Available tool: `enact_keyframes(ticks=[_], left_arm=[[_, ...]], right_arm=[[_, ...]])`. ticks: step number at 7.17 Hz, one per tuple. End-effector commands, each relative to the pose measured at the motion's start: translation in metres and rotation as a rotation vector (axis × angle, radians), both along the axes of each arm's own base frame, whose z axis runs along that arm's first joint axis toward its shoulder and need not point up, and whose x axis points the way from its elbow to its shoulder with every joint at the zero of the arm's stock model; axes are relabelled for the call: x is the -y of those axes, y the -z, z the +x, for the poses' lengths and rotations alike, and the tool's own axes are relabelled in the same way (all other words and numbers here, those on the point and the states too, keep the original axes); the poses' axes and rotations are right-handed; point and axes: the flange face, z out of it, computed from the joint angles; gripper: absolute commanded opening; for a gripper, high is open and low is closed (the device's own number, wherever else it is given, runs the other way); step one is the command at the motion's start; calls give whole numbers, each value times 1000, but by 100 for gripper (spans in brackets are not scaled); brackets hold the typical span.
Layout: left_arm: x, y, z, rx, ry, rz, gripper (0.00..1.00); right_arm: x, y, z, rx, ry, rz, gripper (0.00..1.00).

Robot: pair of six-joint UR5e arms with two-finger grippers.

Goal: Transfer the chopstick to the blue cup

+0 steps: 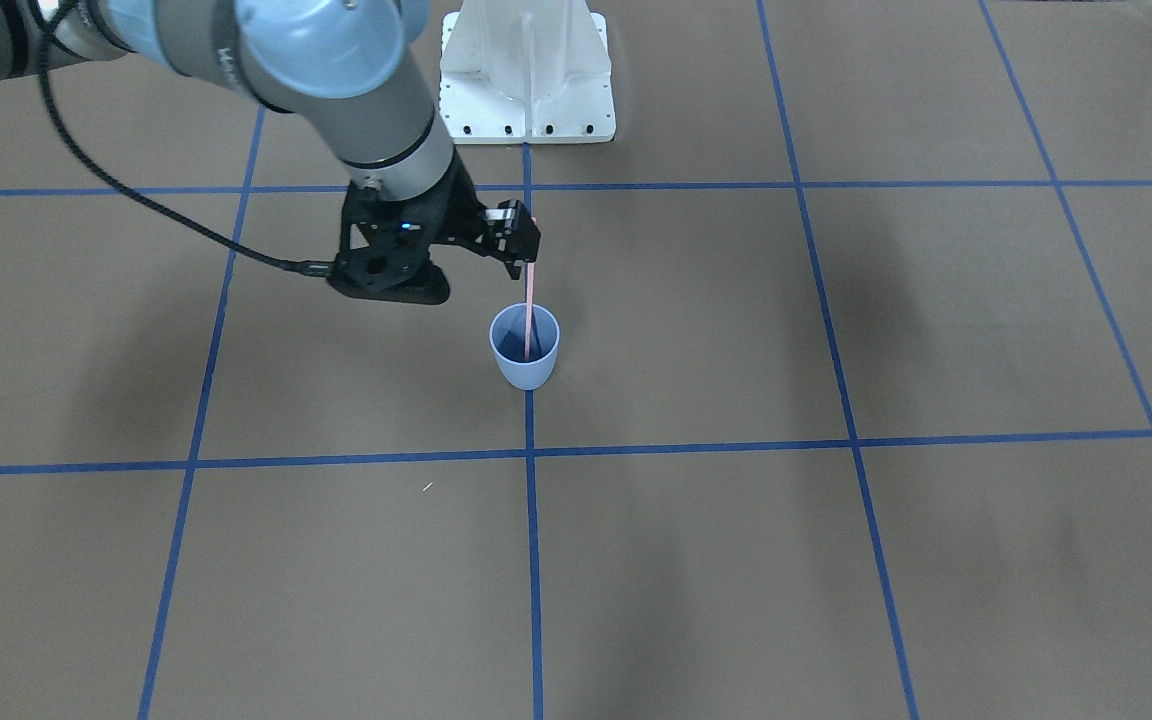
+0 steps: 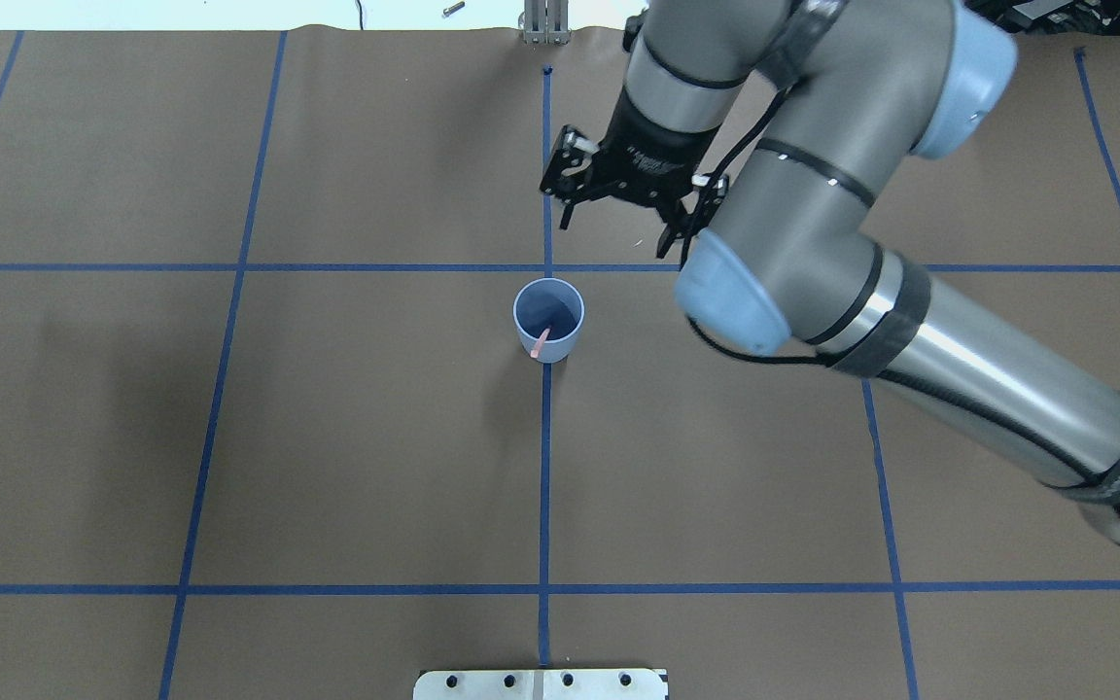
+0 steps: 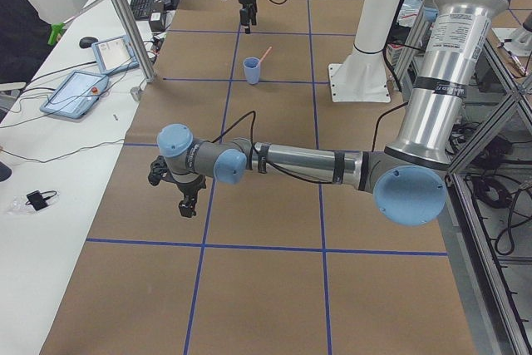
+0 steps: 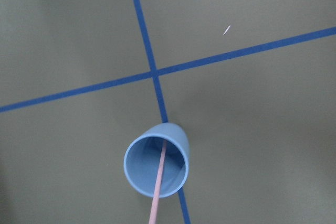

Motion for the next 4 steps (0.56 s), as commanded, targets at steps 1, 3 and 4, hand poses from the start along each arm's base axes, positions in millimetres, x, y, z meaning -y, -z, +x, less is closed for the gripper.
enact_keyframes(ticks=[1,3,4], left_arm=[[0,1,0,-4,0,23,98],[-1,0,-4,-6,6,35,98],[-1,1,-7,-8,9,38,98]], right_arm=[[41,-71,103,7,-66,-51,100],[45,-167,195,-70,-13,59,100],[48,-206,236,-131,63,126,100]])
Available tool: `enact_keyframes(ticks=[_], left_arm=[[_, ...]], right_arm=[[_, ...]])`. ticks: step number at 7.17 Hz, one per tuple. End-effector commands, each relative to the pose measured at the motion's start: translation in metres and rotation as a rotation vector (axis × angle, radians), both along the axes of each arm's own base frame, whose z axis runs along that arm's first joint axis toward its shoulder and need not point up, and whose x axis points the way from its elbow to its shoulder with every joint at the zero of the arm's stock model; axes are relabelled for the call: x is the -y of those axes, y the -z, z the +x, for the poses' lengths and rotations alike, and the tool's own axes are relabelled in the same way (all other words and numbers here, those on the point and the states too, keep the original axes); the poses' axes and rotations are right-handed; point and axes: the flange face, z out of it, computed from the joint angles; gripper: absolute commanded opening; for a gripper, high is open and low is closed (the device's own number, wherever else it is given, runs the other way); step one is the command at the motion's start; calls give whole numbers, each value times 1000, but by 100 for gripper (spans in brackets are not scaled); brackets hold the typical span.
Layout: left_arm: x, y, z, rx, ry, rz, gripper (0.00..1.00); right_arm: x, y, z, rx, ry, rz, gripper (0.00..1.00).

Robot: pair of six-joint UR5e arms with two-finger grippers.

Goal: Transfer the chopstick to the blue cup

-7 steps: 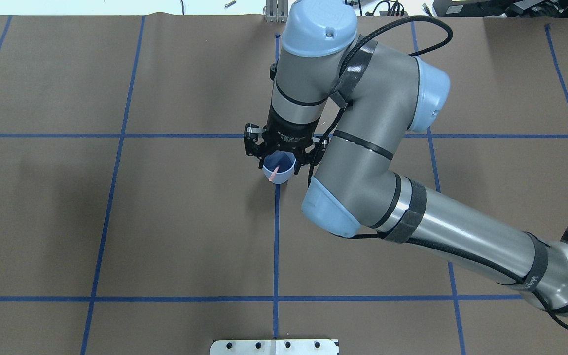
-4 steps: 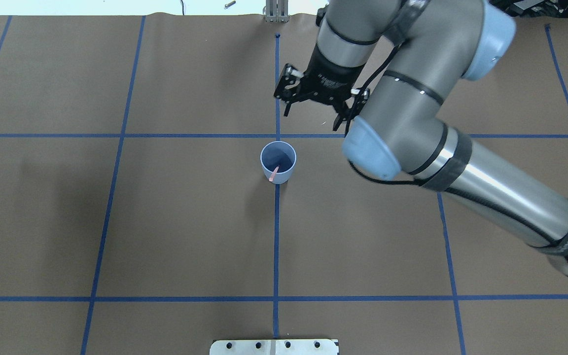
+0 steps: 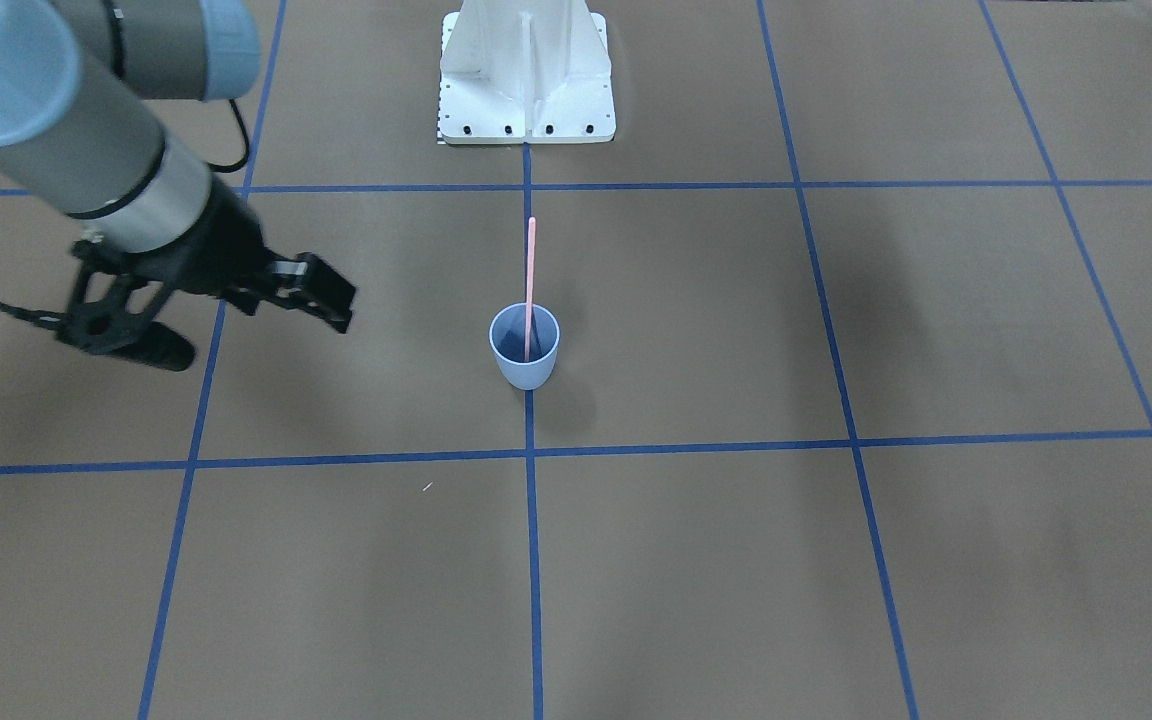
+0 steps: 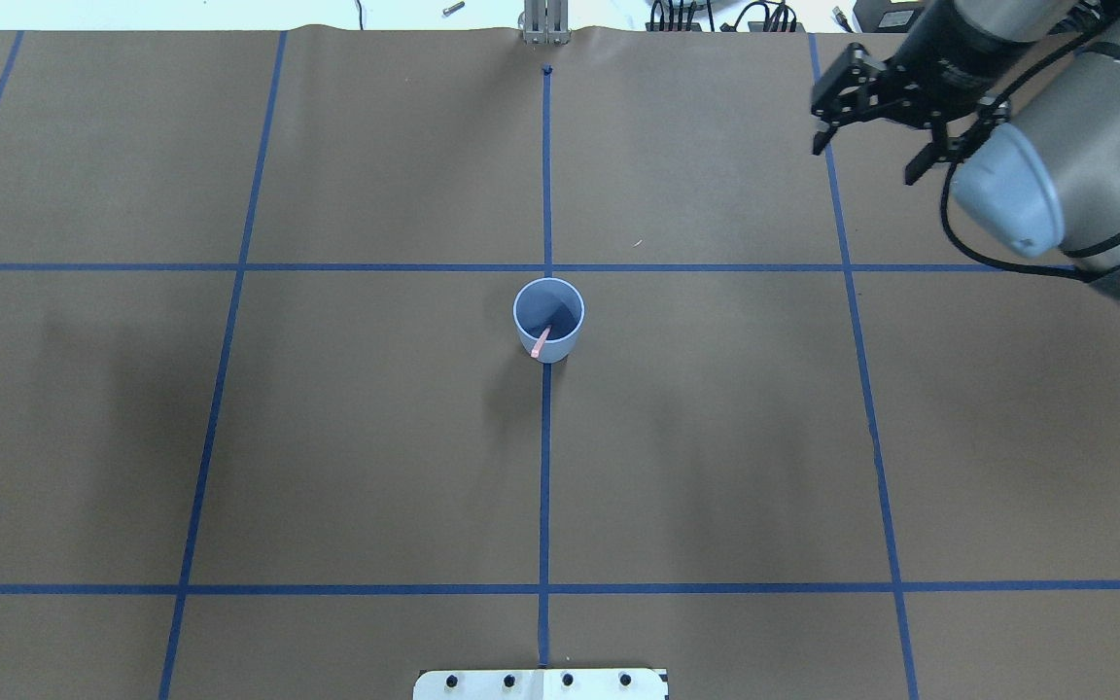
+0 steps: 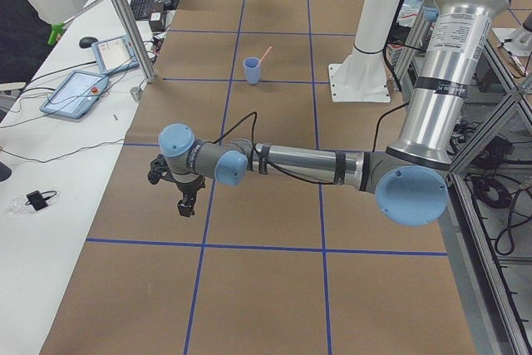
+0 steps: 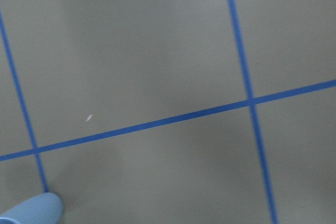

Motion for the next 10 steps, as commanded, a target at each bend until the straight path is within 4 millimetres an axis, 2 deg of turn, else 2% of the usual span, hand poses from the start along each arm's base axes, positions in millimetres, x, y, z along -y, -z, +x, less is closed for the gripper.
enact_keyframes(ticks=[1,2,3,4,6,7,9,10], left_arm=[[0,1,-5,-2,6,7,98],[0,1,-7,-2,10,7,98],[-6,-7,-9,1,8,-2,98],[-7,-11,-20,6,3,14,98],[-27,-43,-46,20,-4,2,98],[-45,-65,-53,23,-4,-26,98],[-80,-101,-61,28,1,-85,98],[-89,-108,-83,31,17,-75,98]], right_arm=[[-2,-104,98,-166,168,150,100],[-8,-164,134,-213,318,254,100],[-14,-211,185,-206,418,329,100],[-16,-246,223,-194,459,350,100],[-49,-301,255,-216,415,356,100],[-63,-328,276,-231,324,328,100],[-86,-353,277,-234,255,271,100],[-97,-363,279,-231,248,280,100]])
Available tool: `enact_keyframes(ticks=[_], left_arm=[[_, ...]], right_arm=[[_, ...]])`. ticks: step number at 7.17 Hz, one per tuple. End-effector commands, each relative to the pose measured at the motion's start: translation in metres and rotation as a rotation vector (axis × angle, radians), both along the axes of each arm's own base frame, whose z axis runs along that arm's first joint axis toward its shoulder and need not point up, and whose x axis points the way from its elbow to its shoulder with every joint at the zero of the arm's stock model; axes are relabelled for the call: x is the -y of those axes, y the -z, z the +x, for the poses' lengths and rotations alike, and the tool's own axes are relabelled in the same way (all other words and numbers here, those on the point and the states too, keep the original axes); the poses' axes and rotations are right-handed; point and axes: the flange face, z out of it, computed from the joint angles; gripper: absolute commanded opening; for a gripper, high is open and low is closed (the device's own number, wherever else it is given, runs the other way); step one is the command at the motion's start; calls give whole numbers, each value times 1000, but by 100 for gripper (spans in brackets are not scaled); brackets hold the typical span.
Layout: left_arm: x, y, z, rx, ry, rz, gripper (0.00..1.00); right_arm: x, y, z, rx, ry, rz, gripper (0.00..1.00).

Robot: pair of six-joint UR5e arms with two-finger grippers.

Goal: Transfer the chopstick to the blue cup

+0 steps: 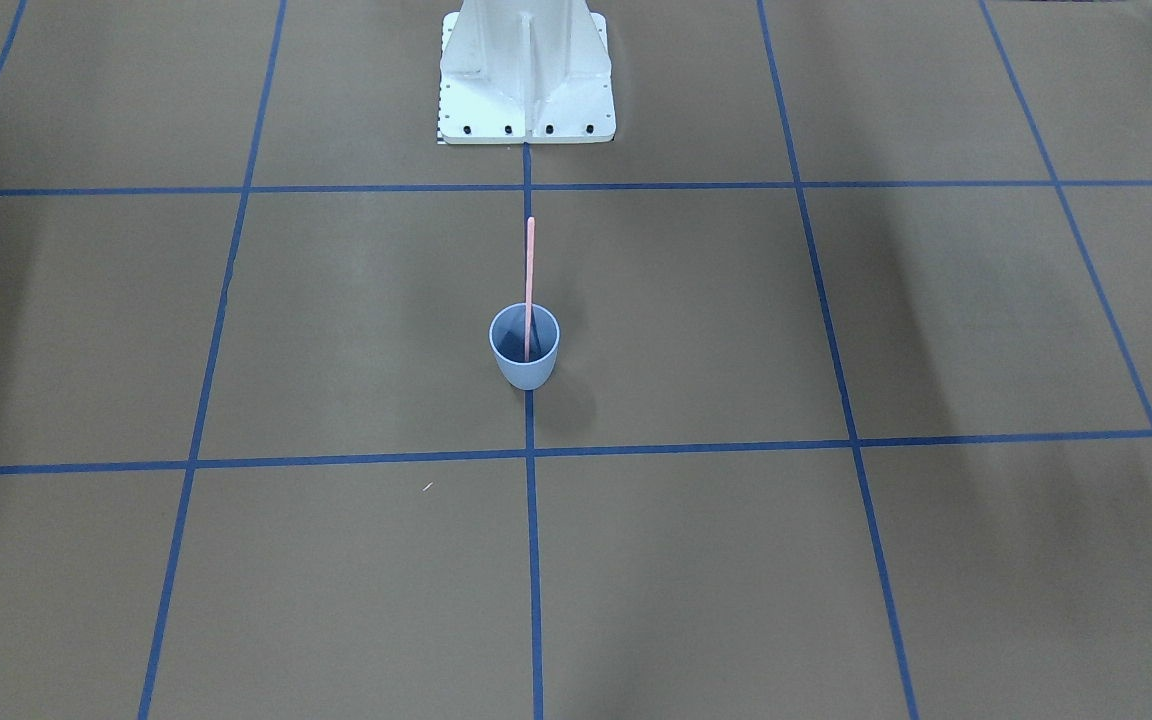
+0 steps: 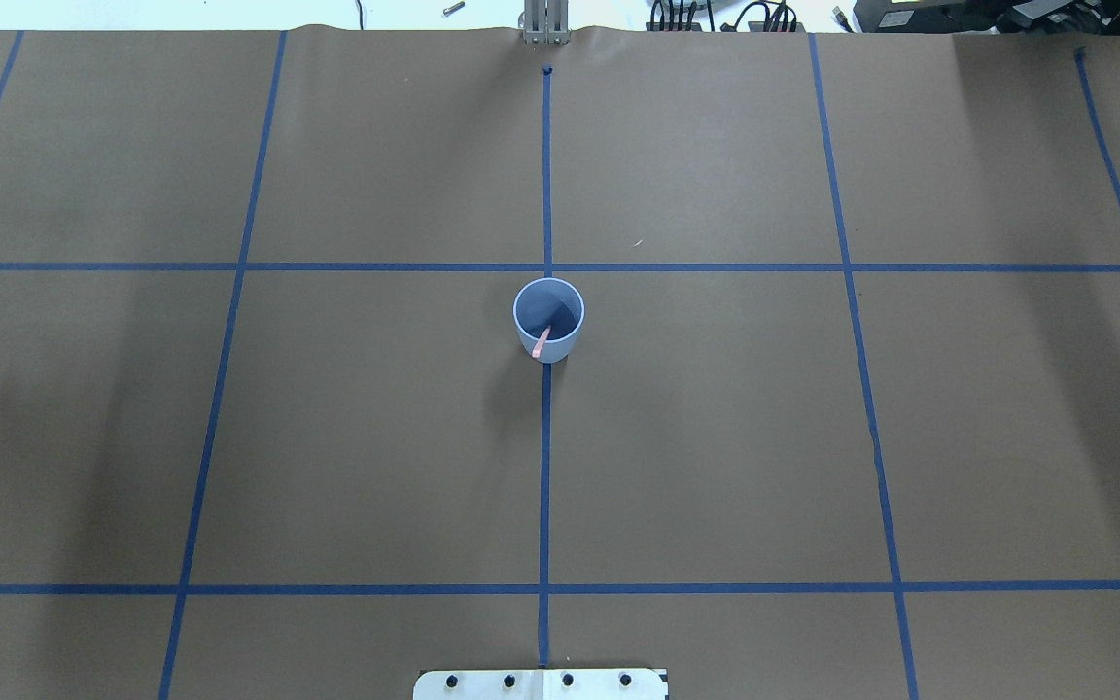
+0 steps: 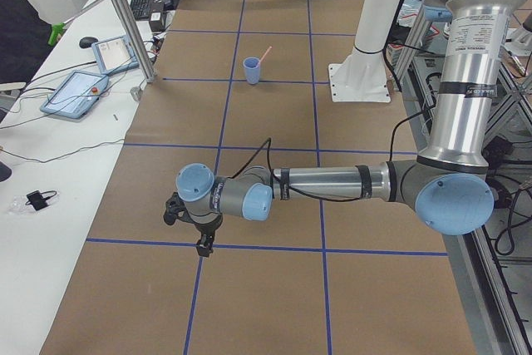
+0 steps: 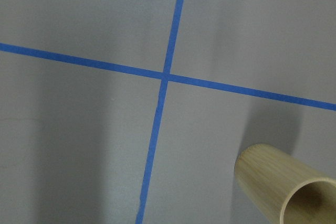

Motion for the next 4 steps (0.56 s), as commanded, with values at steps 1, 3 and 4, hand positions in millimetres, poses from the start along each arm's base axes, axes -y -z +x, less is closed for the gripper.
enact_keyframes(ticks=[1,3,4], left_arm=[[-17,-9,-50,7,61,6,98],[-12,9,-50,9,62,38,98],[-8,21,-50,40,62,40,98]], right_arm=[[-16,-15,5,7,-25,3,100],[-19,-18,6,7,-29,-7,100],[-19,-18,6,7,-29,-7,100]])
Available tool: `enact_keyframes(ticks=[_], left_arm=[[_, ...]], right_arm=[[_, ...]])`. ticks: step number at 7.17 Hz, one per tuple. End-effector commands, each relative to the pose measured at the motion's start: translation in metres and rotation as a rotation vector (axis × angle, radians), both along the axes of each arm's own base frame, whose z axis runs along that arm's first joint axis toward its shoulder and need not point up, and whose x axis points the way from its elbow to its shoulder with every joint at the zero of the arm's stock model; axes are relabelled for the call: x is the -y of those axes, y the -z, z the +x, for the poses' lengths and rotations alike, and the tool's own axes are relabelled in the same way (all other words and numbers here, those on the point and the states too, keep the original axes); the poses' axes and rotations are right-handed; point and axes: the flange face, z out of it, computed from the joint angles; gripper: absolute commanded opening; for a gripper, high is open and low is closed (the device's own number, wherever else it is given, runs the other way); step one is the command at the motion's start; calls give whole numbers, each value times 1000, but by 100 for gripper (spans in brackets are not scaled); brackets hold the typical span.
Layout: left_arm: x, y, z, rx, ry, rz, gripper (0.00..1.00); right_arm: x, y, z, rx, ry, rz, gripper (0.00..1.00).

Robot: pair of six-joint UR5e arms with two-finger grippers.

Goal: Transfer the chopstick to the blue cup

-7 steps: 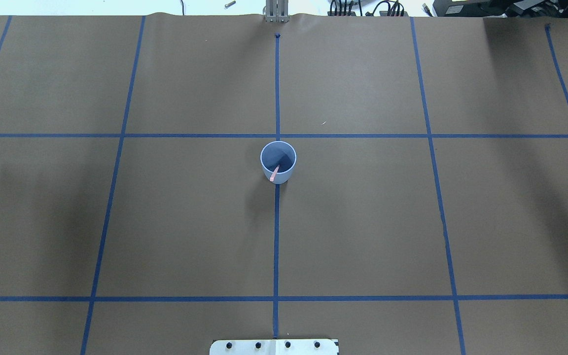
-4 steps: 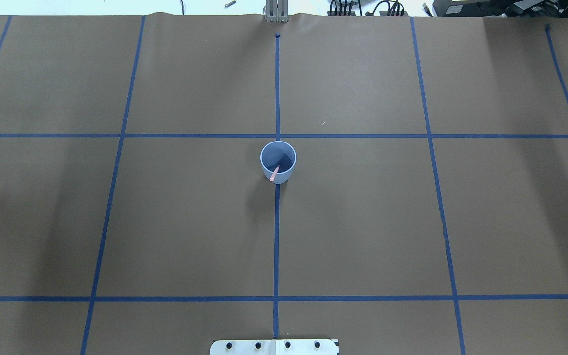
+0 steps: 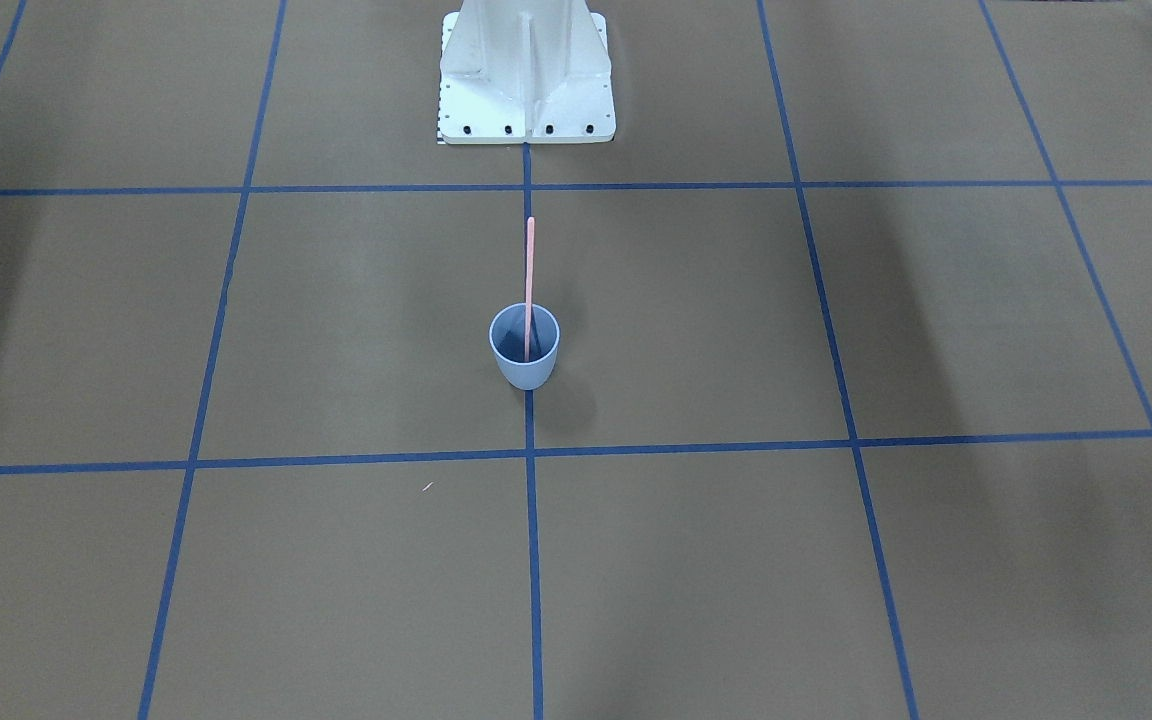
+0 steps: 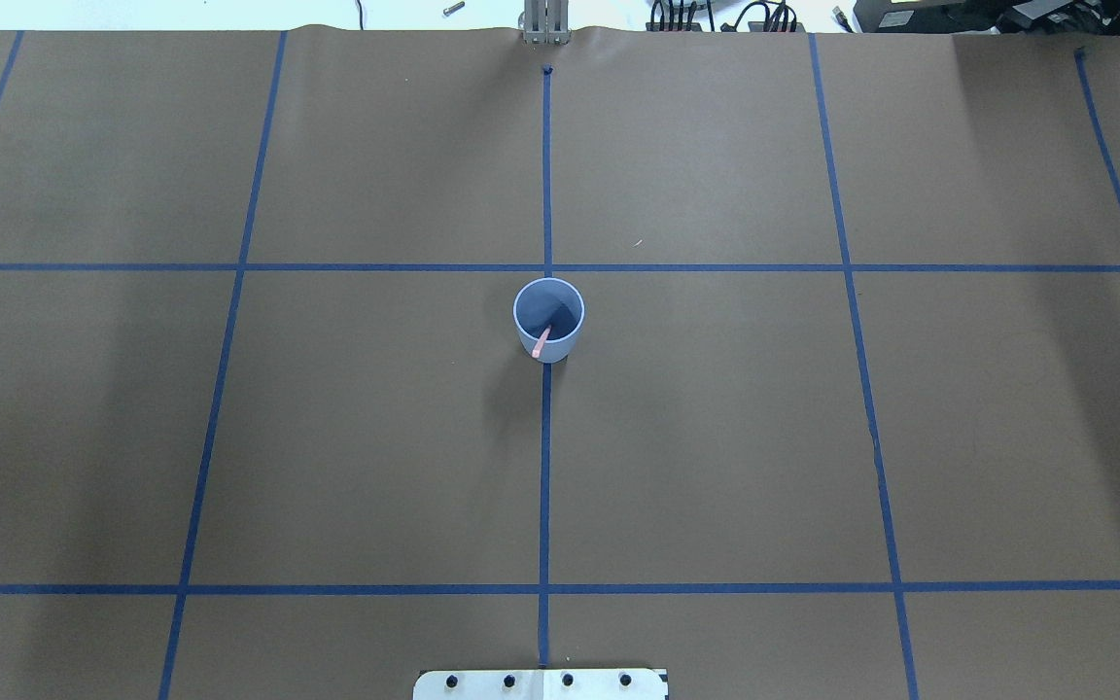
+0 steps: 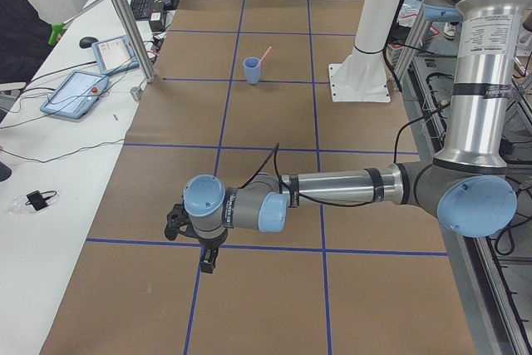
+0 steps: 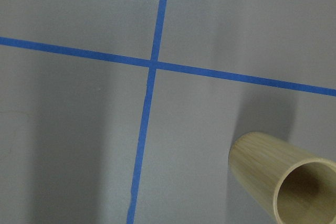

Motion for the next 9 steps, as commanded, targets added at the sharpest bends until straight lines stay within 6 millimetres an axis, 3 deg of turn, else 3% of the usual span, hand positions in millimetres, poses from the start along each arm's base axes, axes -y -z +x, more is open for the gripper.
enact_keyframes(ticks=[1,2,9], left_arm=[[2,34,-6,85,8,-5,98],[-2,49,-7,110,10,0,98],[-7,44,-7,107,10,-10,98]], right_arm=[[-1,-1,0,2,-3,-3,100],[-2,-2,0,3,-3,-6,100],[-1,4,-3,46,-31,-27,100]])
